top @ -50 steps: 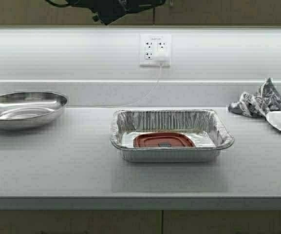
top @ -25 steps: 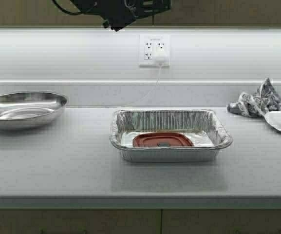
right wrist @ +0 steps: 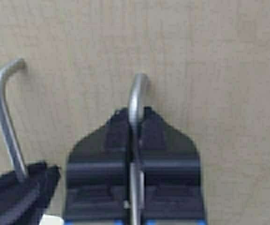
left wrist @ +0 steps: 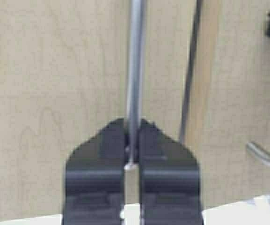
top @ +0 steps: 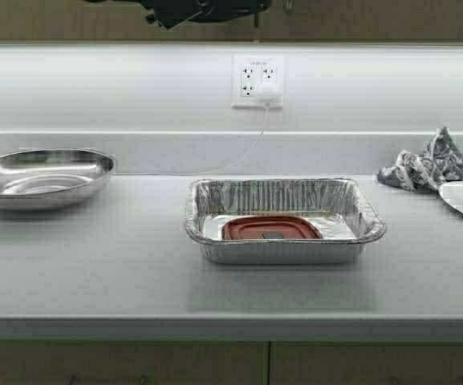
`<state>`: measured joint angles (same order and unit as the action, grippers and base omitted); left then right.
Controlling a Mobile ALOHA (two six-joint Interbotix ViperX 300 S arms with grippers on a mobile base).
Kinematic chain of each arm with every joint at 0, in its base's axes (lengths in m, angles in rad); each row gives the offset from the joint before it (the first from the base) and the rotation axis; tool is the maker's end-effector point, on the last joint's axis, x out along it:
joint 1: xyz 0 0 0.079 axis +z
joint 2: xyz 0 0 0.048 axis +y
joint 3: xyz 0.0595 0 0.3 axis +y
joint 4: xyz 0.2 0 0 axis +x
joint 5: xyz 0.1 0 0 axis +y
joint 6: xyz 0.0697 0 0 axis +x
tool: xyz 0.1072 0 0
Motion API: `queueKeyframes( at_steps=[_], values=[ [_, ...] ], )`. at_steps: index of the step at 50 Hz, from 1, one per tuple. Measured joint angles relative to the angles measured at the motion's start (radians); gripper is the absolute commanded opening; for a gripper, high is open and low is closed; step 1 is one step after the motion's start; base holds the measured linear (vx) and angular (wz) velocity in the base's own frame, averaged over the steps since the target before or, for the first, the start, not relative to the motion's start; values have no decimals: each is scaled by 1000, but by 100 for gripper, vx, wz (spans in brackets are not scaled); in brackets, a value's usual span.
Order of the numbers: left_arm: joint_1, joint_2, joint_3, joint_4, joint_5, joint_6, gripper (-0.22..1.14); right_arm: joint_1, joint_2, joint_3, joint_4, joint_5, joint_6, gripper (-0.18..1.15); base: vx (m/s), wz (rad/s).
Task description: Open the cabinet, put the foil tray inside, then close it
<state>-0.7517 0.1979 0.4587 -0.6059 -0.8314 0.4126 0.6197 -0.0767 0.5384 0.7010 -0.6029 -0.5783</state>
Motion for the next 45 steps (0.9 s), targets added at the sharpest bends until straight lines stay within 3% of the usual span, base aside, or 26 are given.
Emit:
queueKeyframes(
  at_steps=[11, 23, 45],
  values=[
    [6, -199, 204, 37, 91, 5, 4, 20, -186, 163, 0, 91, -20, 8, 0, -2],
    [57, -426, 391, 129, 270, 0, 4, -43, -368, 270, -20, 302, -44, 8, -3, -3],
    [235, -729, 525, 212, 572, -6, 4, -189, -537, 359, -130, 477, -34, 8, -11, -2]
  ],
)
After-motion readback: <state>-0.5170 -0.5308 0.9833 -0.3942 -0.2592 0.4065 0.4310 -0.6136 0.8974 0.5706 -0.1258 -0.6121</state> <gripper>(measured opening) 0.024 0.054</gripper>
